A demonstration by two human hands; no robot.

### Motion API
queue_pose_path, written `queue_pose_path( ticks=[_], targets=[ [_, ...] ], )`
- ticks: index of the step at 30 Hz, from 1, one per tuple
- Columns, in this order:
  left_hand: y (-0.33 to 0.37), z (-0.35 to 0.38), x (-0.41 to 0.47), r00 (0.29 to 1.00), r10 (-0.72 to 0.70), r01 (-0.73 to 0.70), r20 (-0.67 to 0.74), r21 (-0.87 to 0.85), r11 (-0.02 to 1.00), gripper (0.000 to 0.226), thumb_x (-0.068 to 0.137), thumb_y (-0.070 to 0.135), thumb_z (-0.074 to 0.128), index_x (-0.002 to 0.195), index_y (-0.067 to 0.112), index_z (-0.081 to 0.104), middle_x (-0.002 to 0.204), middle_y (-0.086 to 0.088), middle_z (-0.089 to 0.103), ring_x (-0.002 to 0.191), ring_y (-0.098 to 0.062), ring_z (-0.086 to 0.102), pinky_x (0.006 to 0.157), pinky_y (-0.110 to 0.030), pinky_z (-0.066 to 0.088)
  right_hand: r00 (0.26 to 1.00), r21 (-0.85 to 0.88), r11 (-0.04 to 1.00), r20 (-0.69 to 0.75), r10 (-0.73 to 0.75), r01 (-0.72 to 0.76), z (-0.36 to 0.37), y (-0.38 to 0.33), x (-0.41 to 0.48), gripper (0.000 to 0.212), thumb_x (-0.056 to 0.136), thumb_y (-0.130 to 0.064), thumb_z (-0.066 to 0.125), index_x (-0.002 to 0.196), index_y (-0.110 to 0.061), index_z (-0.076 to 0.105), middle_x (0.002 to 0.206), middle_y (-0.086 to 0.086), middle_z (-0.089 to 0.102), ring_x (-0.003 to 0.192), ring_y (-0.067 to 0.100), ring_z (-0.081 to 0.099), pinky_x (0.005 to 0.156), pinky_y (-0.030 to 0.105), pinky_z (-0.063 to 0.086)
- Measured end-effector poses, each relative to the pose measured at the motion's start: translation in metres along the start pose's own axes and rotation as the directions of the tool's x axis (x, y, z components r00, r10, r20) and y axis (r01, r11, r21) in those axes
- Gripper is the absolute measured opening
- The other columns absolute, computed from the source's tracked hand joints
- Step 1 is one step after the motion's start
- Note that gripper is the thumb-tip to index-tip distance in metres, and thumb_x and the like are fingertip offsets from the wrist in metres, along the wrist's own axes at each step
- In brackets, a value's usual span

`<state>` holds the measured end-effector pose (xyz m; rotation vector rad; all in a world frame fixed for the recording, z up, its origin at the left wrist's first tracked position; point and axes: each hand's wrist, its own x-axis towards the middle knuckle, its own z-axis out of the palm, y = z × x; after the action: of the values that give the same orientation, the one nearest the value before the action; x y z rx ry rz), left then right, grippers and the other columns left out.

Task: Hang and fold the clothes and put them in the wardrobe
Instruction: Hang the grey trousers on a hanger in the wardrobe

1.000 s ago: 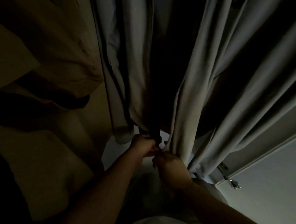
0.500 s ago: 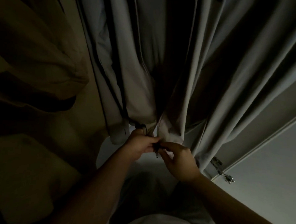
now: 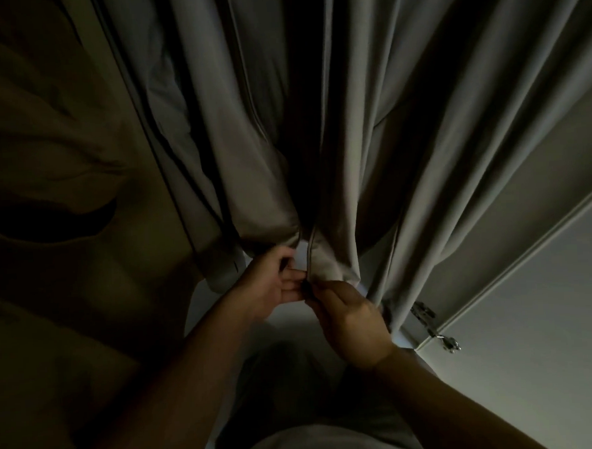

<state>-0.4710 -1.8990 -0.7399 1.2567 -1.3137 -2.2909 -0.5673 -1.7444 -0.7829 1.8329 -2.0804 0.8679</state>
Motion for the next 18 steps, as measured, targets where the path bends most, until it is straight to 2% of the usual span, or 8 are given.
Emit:
queue_pose_path(
  ticks=[2,4,6,9,12,15,18],
  targets=[
    [0.004,0.000,-0.002,1.000,-0.021,0.021,0.003,-0.040,0.999,0.037,0.100,0.044,0.043,0.097,0.012,0.061,0.097,-0.016,0.077,0.088,-0.032,0.076,0.067,-0.040,0.060,0.999,-0.004,1.000,-0.038,0.008,-0.008,-0.002,0.001,0.002,0.024,0.088,-0.022,0.068,0.105,-0.007,0.073,0.103,0.011,0.071,0.086,0.024,0.070,0.071,0.033,0.061],
    [0.006,0.001,-0.005,0.999,-0.040,0.041,0.018,-0.043,0.998,0.041,0.103,0.041,0.036,0.099,0.010,0.062,0.099,-0.016,0.077,0.089,-0.032,0.075,0.068,-0.039,0.061,0.997,-0.001,1.000,-0.074,0.030,-0.030,-0.004,0.000,0.004,0.021,0.086,-0.019,0.071,0.102,-0.006,0.073,0.101,0.012,0.070,0.086,0.026,0.070,0.071,0.035,0.061],
    [0.006,0.002,-0.008,0.999,-0.034,0.035,0.028,-0.030,0.999,0.031,0.105,0.027,0.039,0.099,0.010,0.064,0.097,-0.013,0.077,0.086,-0.028,0.075,0.066,-0.035,0.061,0.993,0.017,0.999,-0.108,0.053,-0.051,-0.007,-0.002,0.007,0.018,0.085,-0.017,0.072,0.099,-0.005,0.072,0.099,0.013,0.069,0.084,0.027,0.069,0.071,0.036,0.061],
    [0.005,-0.001,-0.010,0.999,0.047,-0.046,-0.028,0.029,0.999,0.016,0.099,0.017,0.058,0.107,0.013,0.070,0.103,-0.006,0.075,0.091,-0.021,0.072,0.071,-0.028,0.057,0.989,0.057,0.996,-0.131,0.069,-0.062,-0.011,-0.008,0.011,0.015,0.088,-0.015,0.071,0.097,-0.004,0.072,0.097,0.014,0.068,0.080,0.026,0.067,0.067,0.037,0.060],
    [0.005,-0.004,-0.013,0.988,0.138,-0.135,-0.062,0.052,0.990,0.026,0.084,0.018,0.074,0.110,0.015,0.072,0.094,0.000,0.075,0.085,-0.014,0.069,0.072,-0.026,0.054,0.985,0.105,0.991,-0.145,0.094,-0.079,-0.016,-0.012,0.011,0.015,0.089,-0.012,0.068,0.099,-0.001,0.071,0.097,0.016,0.068,0.078,0.027,0.067,0.066,0.037,0.060],
    [0.005,0.001,-0.018,0.979,0.195,-0.196,-0.066,-0.008,0.981,0.009,0.088,0.008,0.071,0.094,0.013,0.075,0.081,-0.001,0.075,0.071,-0.010,0.069,0.064,-0.020,0.055,0.984,0.125,0.987,-0.140,0.115,-0.097,-0.020,-0.015,0.012,0.017,0.089,-0.010,0.070,0.102,0.002,0.072,0.100,0.018,0.069,0.083,0.029,0.069,0.070,0.039,0.062],
    [0.004,0.013,-0.024,0.963,0.246,-0.248,-0.107,-0.002,0.969,0.009,0.092,0.005,0.067,0.091,0.011,0.073,0.078,-0.002,0.076,0.069,-0.011,0.073,0.060,-0.020,0.057,0.981,0.118,0.988,-0.155,0.117,-0.099,-0.021,-0.017,0.014,0.019,0.084,-0.003,0.079,0.101,0.003,0.072,0.099,0.019,0.070,0.083,0.031,0.070,0.070,0.039,0.062]
  ],
)
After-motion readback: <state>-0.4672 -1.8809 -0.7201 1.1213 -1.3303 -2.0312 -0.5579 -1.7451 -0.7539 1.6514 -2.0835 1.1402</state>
